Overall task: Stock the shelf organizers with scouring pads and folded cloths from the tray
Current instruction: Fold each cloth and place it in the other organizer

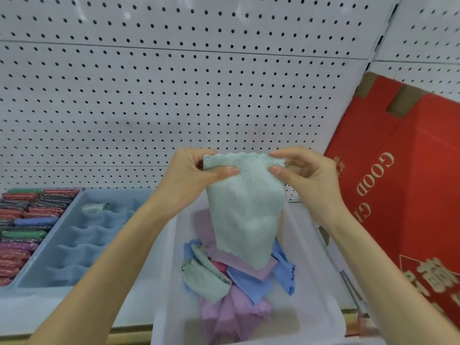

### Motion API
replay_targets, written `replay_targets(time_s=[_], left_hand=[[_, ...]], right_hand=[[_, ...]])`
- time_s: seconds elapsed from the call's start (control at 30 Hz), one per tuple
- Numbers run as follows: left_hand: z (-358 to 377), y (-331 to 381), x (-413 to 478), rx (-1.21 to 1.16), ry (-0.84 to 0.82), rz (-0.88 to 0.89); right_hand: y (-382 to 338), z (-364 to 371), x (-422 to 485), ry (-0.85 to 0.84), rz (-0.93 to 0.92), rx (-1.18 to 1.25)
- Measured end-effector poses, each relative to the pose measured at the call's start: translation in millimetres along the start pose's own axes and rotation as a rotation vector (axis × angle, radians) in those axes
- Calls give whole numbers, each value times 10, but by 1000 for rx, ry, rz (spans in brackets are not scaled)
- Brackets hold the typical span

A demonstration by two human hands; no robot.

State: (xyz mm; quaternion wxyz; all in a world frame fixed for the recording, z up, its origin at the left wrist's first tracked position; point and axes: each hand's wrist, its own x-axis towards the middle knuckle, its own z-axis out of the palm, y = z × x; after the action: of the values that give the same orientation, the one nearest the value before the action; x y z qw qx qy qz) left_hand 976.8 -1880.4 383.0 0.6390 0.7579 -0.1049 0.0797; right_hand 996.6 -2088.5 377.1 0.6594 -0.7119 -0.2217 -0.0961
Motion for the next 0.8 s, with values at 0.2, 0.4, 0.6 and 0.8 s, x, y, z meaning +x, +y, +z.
replay_targets(time_s=[0.2, 0.4, 0.6, 0.8], left_hand=[[14, -11, -11, 123, 10, 32], [9, -55, -28, 177, -28, 24], [0, -69, -23, 150, -35, 21], [-26, -77, -28, -4, -46, -11]], right_hand=[[33, -82, -4, 56, 43, 22], [39, -116, -16, 45, 52, -19], [41, -117, -5, 57, 51, -52], [-25, -208, 41, -153, 123, -169]])
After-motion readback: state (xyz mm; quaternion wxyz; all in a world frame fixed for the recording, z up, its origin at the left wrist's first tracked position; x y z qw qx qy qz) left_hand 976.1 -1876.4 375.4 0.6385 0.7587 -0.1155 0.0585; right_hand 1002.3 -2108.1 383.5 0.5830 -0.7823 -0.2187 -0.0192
